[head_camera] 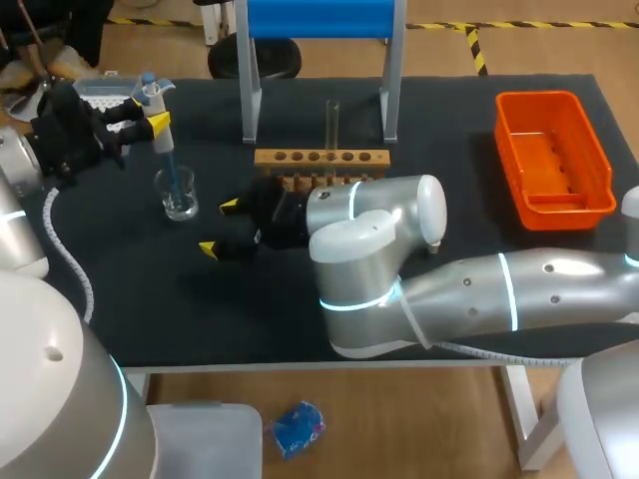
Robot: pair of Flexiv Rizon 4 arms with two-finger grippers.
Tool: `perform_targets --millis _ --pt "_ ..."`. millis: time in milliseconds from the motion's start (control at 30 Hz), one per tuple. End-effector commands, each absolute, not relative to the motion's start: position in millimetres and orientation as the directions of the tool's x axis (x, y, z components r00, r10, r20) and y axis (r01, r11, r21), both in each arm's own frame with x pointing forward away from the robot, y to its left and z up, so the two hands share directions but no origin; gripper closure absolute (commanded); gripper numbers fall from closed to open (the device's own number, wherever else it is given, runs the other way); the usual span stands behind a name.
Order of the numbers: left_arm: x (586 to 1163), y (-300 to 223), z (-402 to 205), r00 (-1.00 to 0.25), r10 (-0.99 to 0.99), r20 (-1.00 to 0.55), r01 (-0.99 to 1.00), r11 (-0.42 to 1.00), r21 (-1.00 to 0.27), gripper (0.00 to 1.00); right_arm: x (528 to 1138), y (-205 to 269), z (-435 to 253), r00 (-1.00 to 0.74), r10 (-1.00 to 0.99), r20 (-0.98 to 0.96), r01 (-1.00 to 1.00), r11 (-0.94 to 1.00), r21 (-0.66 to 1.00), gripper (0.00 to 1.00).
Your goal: Invert the test tube, pick up the pipette, mount the tip to pipette, aspirate from beaker and dispense into the tube, eject the tip, return the pipette, and cap with the stopper.
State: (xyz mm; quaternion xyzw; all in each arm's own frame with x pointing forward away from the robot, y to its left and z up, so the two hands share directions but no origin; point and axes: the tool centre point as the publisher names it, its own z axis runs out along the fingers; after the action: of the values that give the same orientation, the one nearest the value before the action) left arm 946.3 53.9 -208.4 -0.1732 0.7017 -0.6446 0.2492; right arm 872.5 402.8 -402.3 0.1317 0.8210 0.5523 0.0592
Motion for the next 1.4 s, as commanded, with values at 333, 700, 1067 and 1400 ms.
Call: perform_targets --millis 333,700,1067,1400 --pt "946 53 -208 -0.813 -0.568 -0.128 0.079 0.111 -0.991 1.00 863 390 -359 -0.965 0.250 0.073 0.163 0.359 0.919 0.00" --pt "946 53 -208 -0.813 -0.568 -0.128 0.079 0.111 -0.991 1.00 852 372 -306 -0.975 0.213 0.057 0.145 0.425 0.894 0.00" --pt "946 53 -208 -0.813 -0.568 -0.128 0.079 0.111 -0.991 1.00 851 358 -261 -0.991 0.113 0.074 0.120 0.482 0.868 0.00" --pt "946 53 -208 -0.813 -0.568 -0.128 0.079 0.111 -0.991 1.00 865 341 -227 -0.998 -0.017 0.062 0.043 0.538 0.842 0.00"
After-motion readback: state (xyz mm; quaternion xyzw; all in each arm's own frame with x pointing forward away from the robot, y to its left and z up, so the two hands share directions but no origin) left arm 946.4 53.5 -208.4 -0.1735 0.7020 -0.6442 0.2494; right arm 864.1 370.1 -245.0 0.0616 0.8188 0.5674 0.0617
